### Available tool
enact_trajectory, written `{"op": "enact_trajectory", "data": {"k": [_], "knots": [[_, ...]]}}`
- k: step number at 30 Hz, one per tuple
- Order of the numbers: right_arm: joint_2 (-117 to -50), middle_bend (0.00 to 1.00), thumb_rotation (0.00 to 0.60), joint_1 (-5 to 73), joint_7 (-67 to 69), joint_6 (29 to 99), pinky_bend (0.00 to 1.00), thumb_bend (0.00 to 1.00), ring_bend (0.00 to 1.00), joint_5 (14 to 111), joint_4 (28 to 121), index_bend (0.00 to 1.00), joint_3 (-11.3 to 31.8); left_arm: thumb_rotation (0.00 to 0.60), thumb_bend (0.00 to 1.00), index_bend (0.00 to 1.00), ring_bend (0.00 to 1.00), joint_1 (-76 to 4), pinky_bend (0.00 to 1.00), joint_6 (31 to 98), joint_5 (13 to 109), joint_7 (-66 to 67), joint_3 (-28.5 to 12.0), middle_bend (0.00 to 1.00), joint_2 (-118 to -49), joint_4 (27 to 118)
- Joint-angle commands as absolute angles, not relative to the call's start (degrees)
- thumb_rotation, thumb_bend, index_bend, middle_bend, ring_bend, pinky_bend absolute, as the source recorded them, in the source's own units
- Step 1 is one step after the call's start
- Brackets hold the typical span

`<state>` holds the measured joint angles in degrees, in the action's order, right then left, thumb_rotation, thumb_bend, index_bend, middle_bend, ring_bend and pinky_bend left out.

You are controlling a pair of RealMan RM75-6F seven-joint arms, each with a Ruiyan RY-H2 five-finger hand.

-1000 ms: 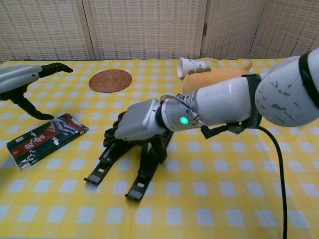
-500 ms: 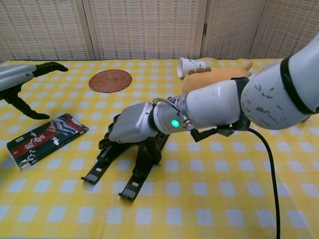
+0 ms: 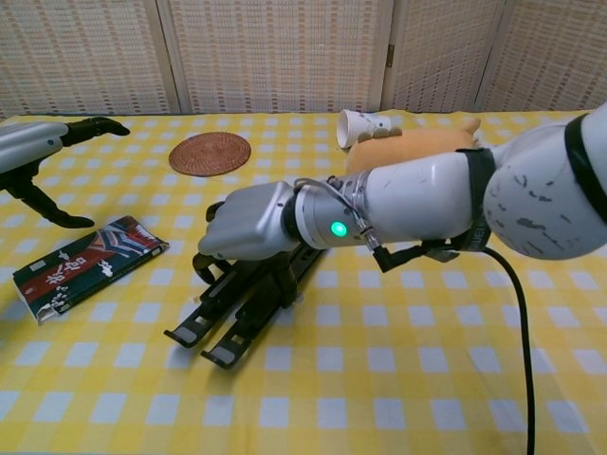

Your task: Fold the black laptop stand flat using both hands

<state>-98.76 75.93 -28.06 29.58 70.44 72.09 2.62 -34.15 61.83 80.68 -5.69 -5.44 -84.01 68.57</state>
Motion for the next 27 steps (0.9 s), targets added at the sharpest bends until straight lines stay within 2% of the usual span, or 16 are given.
{"op": "enact_trajectory", "data": {"k": [1, 4, 7, 8, 9, 11, 12, 14, 21, 27], "knots": [[-98.2, 0.40, 0.600, 75.0, -26.9, 31.0, 0.01, 0.15, 0.21, 72.2, 72.8, 0.35, 2.6, 0.600, 0.20, 0.01, 0.00, -34.1, 0.00, 62.0, 80.7, -5.4, -5.5, 0.00, -83.9, 68.8], [-97.9, 0.41, 0.600, 74.3, -26.3, 31.8, 0.02, 0.15, 0.23, 73.0, 73.2, 0.37, 2.4, 0.600, 0.20, 0.01, 0.00, -34.1, 0.00, 62.1, 80.8, -5.0, -5.7, 0.00, -83.8, 69.2], [-97.6, 0.38, 0.600, 73.5, -26.1, 32.7, 0.02, 0.15, 0.21, 73.5, 73.7, 0.35, 2.1, 0.600, 0.20, 0.01, 0.00, -34.1, 0.00, 62.4, 80.9, -4.4, -5.8, 0.00, -83.6, 69.8], [-97.5, 0.35, 0.600, 73.3, -26.3, 32.8, 0.01, 0.15, 0.20, 73.4, 73.9, 0.32, 2.0, 0.600, 0.20, 0.01, 0.00, -34.1, 0.00, 62.5, 80.9, -4.1, -5.9, 0.00, -83.5, 70.0], [-97.2, 0.30, 0.600, 72.9, -26.8, 33.1, 0.01, 0.15, 0.17, 73.1, 74.4, 0.24, 1.9, 0.600, 0.20, 0.01, 0.00, -34.1, 0.00, 62.7, 80.9, -3.7, -6.0, 0.00, -83.4, 70.3], [-96.5, 0.17, 0.600, 72.2, -27.5, 34.0, 0.00, 0.15, 0.11, 72.6, 75.7, 0.06, 1.8, 0.600, 0.20, 0.01, 0.00, -34.0, 0.00, 63.1, 80.8, -2.9, -6.2, 0.00, -83.1, 70.8], [-95.9, 0.10, 0.600, 71.6, -28.0, 35.0, 0.00, 0.15, 0.07, 72.3, 76.9, 0.01, 1.9, 0.600, 0.20, 0.01, 0.00, -33.9, 0.00, 63.5, 80.8, -2.4, -6.3, 0.00, -82.9, 71.2], [-94.8, 0.05, 0.600, 70.5, -28.8, 36.8, 0.00, 0.15, 0.05, 72.0, 78.8, 0.00, 1.9, 0.600, 0.20, 0.01, 0.00, -33.7, 0.00, 63.8, 80.6, -1.9, -6.5, 0.00, -82.3, 72.0], [-87.0, 0.04, 0.600, 64.7, -32.6, 45.6, 0.00, 0.15, 0.06, 70.8, 88.9, 0.00, 1.0, 0.600, 0.20, 0.03, 0.00, -32.4, 0.00, 65.8, 80.1, 0.6, -6.9, 0.00, -79.6, 75.4], [-77.0, 0.11, 0.600, 56.3, -34.7, 57.3, 0.00, 0.15, 0.11, 70.4, 99.3, 0.00, -0.9, 0.600, 0.21, 0.04, 0.00, -29.5, 0.00, 69.5, 77.8, 5.1, -7.7, 0.00, -76.6, 78.6]]}}
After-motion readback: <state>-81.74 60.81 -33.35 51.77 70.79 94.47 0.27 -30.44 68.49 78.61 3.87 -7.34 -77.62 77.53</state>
